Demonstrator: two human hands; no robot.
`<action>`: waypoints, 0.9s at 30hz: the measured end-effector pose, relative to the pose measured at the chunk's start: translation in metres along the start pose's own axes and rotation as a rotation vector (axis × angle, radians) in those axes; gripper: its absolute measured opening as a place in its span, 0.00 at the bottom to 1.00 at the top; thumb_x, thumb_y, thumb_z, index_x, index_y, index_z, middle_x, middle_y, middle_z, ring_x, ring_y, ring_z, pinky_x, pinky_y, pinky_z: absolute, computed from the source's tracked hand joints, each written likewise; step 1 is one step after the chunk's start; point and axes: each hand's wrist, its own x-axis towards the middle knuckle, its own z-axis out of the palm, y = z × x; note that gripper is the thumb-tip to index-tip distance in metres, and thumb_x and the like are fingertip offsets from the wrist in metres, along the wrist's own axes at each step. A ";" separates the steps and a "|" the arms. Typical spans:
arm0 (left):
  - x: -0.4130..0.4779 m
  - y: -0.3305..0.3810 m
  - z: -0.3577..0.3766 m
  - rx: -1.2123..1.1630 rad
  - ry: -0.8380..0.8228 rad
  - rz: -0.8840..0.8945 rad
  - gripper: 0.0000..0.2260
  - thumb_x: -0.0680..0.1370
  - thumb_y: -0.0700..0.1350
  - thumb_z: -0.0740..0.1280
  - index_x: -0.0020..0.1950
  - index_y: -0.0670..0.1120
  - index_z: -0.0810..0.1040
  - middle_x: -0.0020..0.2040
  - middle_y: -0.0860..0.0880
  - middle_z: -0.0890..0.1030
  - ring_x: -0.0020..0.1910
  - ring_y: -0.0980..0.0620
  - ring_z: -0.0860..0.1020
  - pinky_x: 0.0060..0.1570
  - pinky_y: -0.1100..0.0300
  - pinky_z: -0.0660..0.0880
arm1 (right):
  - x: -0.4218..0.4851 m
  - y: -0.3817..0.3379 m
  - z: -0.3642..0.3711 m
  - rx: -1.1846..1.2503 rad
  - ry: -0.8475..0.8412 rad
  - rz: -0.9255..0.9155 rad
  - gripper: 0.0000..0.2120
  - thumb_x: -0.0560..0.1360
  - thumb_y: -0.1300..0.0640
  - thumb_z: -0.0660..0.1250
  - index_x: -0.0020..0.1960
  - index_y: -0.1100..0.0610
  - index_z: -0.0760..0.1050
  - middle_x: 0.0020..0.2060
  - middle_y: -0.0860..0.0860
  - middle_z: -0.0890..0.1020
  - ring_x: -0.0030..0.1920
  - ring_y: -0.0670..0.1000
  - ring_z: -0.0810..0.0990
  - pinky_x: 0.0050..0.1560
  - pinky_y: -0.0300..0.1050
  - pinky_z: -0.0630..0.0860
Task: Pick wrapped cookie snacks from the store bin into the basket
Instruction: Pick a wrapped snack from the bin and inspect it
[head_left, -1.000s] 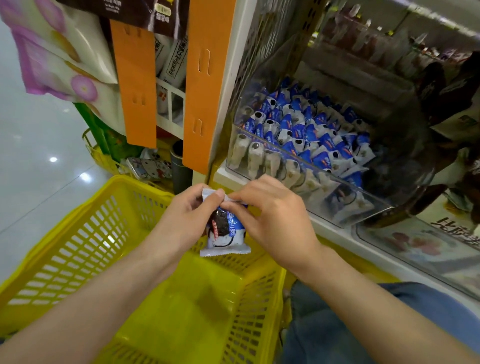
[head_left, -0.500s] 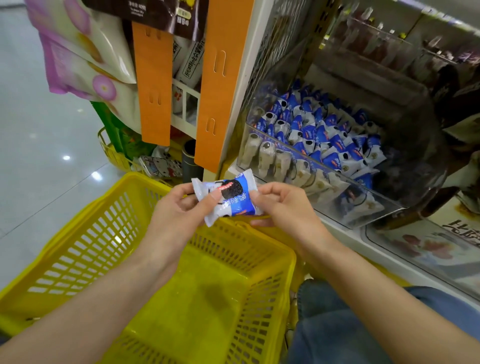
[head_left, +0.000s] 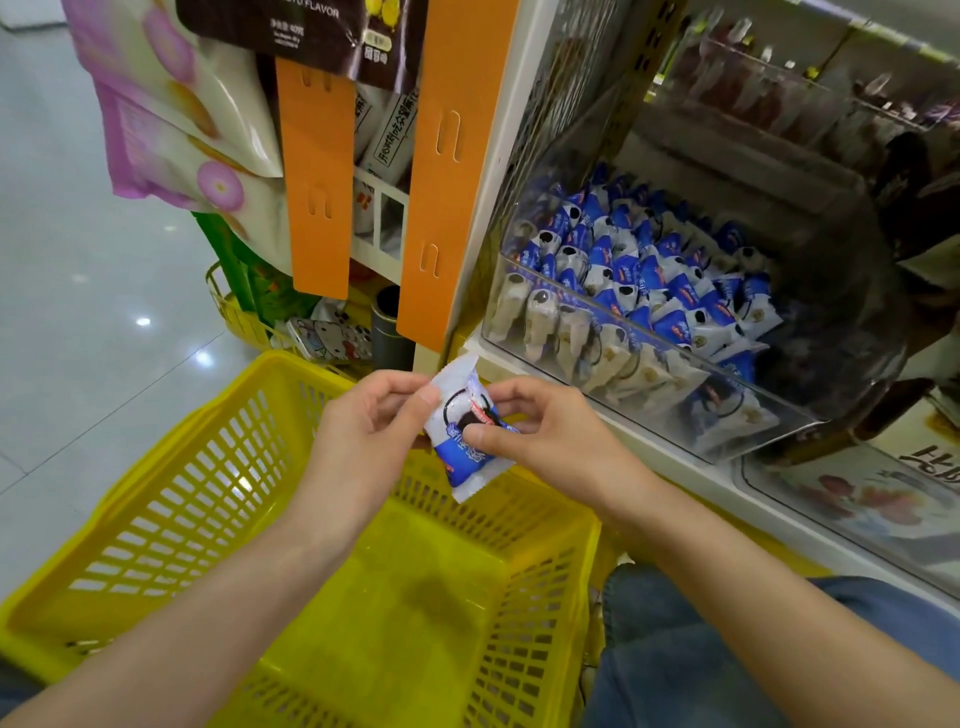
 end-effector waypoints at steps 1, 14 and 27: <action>0.001 0.001 -0.001 0.014 0.009 0.000 0.06 0.78 0.40 0.63 0.49 0.42 0.79 0.42 0.45 0.84 0.38 0.57 0.81 0.36 0.69 0.76 | 0.000 0.001 0.000 0.005 -0.007 -0.010 0.10 0.71 0.59 0.72 0.50 0.51 0.75 0.45 0.46 0.80 0.50 0.48 0.80 0.56 0.49 0.76; -0.001 -0.001 0.000 0.184 -0.161 0.036 0.09 0.77 0.40 0.64 0.37 0.45 0.77 0.35 0.42 0.79 0.35 0.51 0.74 0.35 0.59 0.71 | -0.006 0.004 0.004 -0.442 0.188 -0.509 0.03 0.74 0.56 0.67 0.43 0.55 0.77 0.38 0.46 0.78 0.40 0.44 0.76 0.41 0.45 0.76; 0.004 -0.005 0.005 0.173 -0.176 -0.198 0.20 0.82 0.52 0.48 0.42 0.50 0.77 0.38 0.51 0.81 0.41 0.50 0.78 0.42 0.60 0.73 | -0.009 -0.001 -0.003 -0.241 0.365 -0.516 0.02 0.74 0.59 0.68 0.45 0.56 0.79 0.48 0.47 0.78 0.51 0.40 0.77 0.48 0.34 0.76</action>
